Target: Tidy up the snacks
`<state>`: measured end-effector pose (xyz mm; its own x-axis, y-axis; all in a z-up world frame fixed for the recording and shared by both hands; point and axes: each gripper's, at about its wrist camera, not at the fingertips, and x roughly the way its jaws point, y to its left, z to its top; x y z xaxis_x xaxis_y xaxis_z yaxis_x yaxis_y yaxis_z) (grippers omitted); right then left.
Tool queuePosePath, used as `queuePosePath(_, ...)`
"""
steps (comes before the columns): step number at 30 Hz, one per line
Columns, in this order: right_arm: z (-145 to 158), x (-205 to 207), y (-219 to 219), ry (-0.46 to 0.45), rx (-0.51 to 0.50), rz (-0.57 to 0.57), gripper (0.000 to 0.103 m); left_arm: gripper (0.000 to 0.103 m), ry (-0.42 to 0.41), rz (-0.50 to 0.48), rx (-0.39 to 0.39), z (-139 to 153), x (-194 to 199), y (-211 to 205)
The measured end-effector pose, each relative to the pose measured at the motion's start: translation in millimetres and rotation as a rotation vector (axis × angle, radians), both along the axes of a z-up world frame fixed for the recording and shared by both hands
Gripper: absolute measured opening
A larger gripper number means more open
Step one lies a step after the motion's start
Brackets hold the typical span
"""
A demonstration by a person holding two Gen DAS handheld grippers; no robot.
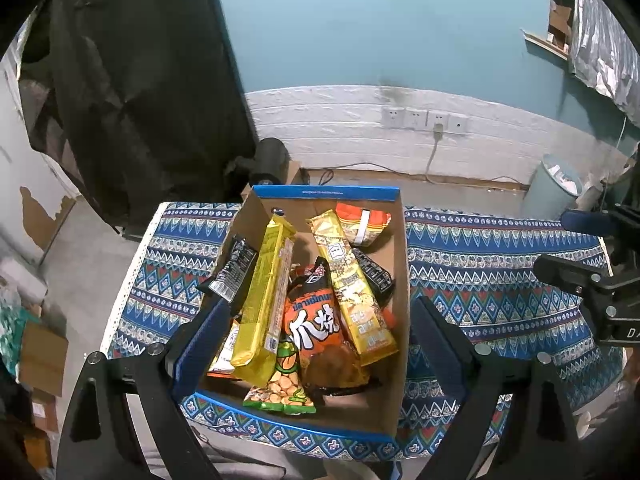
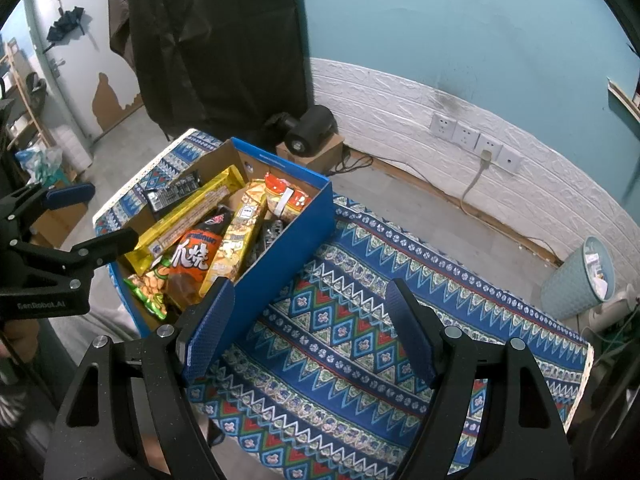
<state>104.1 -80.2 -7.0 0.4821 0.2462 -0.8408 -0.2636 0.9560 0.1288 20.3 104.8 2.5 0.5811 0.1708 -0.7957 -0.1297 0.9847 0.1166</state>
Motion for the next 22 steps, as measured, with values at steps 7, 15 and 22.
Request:
queuePosePath(7,-0.3,-0.1,0.3,0.0,-0.001,-0.001,0.078,0.093,-0.001,-0.001,0.0,0.1,-0.4,-0.8)
queuePosePath(15,-0.5,-0.4,0.4,-0.001,-0.001,-0.001,0.078,0.093,-0.002,-0.01,-0.003,0.4,-1.2,-0.1)
queuePosePath(22,-1.7,-0.7,-2.1,0.004,0.0,-0.001,0.078,0.093,0.001,-0.009,-0.006,0.6,-0.5,0.6)
